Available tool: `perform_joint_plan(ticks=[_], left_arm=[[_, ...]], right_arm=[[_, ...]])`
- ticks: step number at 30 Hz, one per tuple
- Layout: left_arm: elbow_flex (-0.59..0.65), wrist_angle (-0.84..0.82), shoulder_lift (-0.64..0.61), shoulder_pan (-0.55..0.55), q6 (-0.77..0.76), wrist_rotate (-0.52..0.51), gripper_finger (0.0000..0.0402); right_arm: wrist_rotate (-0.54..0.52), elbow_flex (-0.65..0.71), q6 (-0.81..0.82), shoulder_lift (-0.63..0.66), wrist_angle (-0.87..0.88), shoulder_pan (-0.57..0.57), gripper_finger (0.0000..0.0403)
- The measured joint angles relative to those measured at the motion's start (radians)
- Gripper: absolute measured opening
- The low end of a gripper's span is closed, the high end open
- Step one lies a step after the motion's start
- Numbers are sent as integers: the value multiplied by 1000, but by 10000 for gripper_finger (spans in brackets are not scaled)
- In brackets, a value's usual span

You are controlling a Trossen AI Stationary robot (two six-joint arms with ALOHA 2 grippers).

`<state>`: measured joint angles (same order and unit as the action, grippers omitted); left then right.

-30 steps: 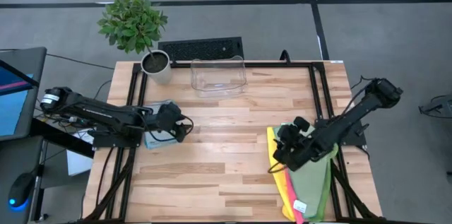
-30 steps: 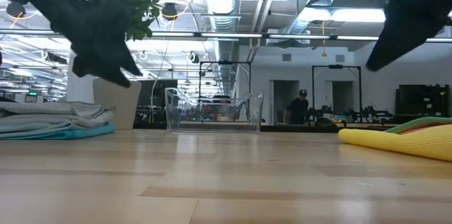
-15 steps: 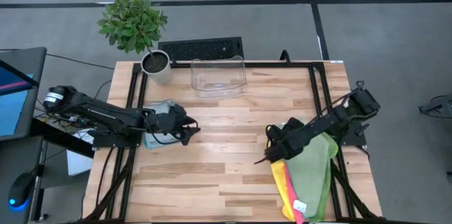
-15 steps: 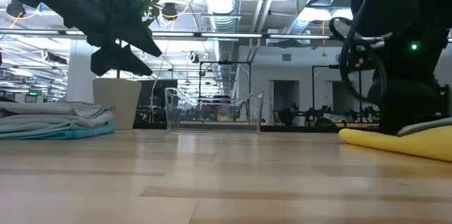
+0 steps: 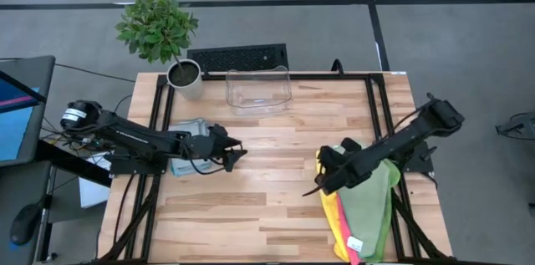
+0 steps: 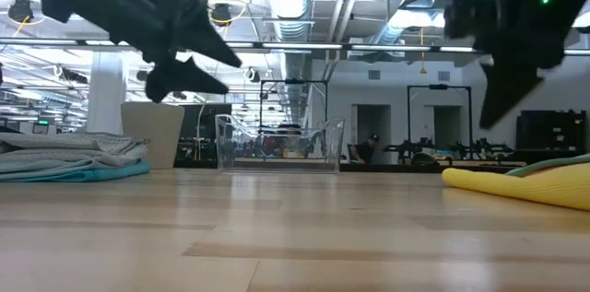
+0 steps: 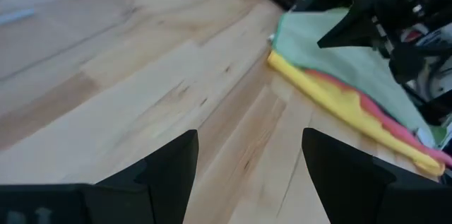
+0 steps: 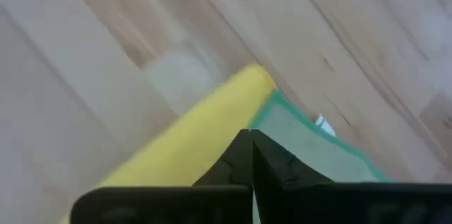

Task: Fold microfiber towels
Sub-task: Fold the light green microfiber cloth

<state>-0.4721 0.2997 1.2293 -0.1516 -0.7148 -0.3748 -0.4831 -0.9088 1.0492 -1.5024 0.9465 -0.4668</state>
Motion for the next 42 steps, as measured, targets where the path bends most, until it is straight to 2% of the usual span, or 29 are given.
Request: perform_joint_plan(ticks=[5, 7, 10, 12, 16, 19, 22, 26, 29, 33, 38, 42], left_arm=[[-1, 182, 113, 0, 53, 2, 247], [-12, 266, 179, 6, 58, 20, 247], [-74, 382, 304, 20, 119, 129, 247], [-171, 383, 399, 22, 201, 203, 247], [-440, 203, 567, 32, 437, 300, 247], [-679, -2, 680, 62, 609, 339, 247], [-887, -167, 788, 104, 766, 367, 247], [-1100, -321, 918, 161, 917, 485, 247], [-1233, -403, 1004, 182, 1041, 517, 247], [-1395, -481, 1133, 180, 1208, 485, 247], [-1585, -555, 1268, 197, 1254, 454, 247], [-1654, -597, 1302, 217, 1289, 447, 247]], right_arm=[[-19, -32, -25, 84, -14, -20, 11], [17, -33, -13, 94, -6, -40, 15], [125, -33, 48, 94, 33, -95, 52], [207, -32, 117, 93, 67, -156, 89], [309, -32, 320, 93, 63, -299, 164], [313, -32, 505, 98, 62, -418, 208], [309, -32, 670, 97, 66, -529, 232], [281, -32, 846, 94, 71, -638, 238], [238, -32, 933, 93, 79, -700, 233], [215, -32, 1005, 93, 113, -745, 220], [213, -32, 1046, 93, 124, -764, 206], [213, -32, 1045, 93, 122, -764, 197]])
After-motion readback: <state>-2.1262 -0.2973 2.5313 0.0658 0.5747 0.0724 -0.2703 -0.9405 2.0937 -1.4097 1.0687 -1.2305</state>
